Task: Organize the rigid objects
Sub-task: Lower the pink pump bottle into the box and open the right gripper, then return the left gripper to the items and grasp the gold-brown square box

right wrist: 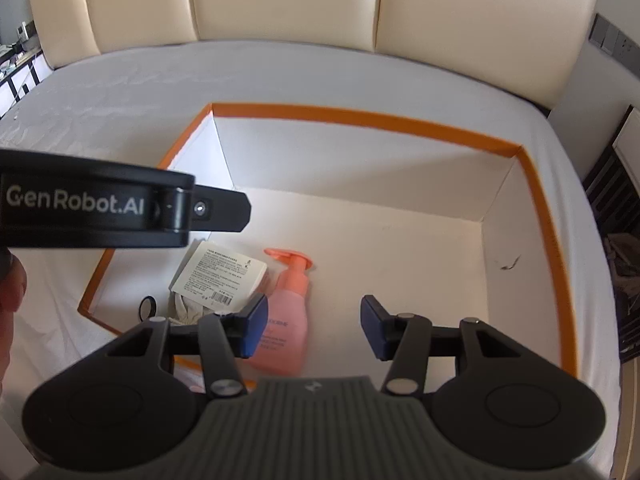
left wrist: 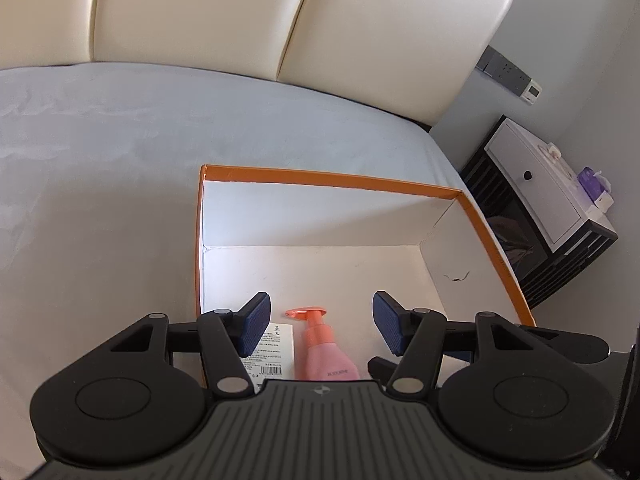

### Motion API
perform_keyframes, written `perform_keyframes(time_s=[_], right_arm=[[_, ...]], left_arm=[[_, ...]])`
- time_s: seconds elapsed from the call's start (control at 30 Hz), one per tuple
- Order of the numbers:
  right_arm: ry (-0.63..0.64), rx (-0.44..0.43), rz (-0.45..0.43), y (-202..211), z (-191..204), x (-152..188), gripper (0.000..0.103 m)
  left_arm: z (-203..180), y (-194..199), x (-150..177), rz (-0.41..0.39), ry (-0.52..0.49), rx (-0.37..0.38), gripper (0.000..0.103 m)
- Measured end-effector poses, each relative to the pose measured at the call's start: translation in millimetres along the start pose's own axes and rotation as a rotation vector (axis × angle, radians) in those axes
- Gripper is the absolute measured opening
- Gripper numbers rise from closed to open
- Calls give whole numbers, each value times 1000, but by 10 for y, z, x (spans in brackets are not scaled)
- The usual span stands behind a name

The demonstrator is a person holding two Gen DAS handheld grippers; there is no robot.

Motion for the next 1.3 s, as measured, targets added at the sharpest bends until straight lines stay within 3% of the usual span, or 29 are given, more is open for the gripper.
perform_keyframes(time_s=[0.33, 0.47, 0.67, 0.8, 0.93, 1.07, 1.17, 1.3], right_arm=[[-35, -56, -191, 615, -82, 156, 60], [-67, -62, -224, 786, -131, 345, 60], [-180, -46, -157, 863, -316, 729, 50], [-216, -38, -93, 844, -399, 1015, 47], [-186, -48, -20, 783, -377, 1333, 40], [-167, -41, 51, 691, -432, 1602, 36], [-88, -30, 44, 675, -408, 1656, 31], [-11, -61, 83, 594, -348, 1723, 32]], left_arm=[[-274, 449, 202, -65, -41, -19, 69], [-294, 613, 397, -65, -23, -16, 69], [-393, 695, 779, -10, -45, 5, 68], [-500, 614, 1082, 85, -68, 11, 67], [-572, 526, 1415, 191, -27, -10, 67], [-625, 418, 1675, 275, 16, -62, 73], [-690, 367, 1822, 311, 14, -93, 82], [-730, 314, 1963, 334, 30, -98, 84]])
Point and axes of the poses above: each gripper's, at about its wrist camera, not at the fingertips, and y roughly against the way its jaws point, z to its left, x to its underside, the point moved 7 cm from there along -y, roughly the way its jaws point, and after that the axes turned 9 degrees about -y, right-handed, at the moved point
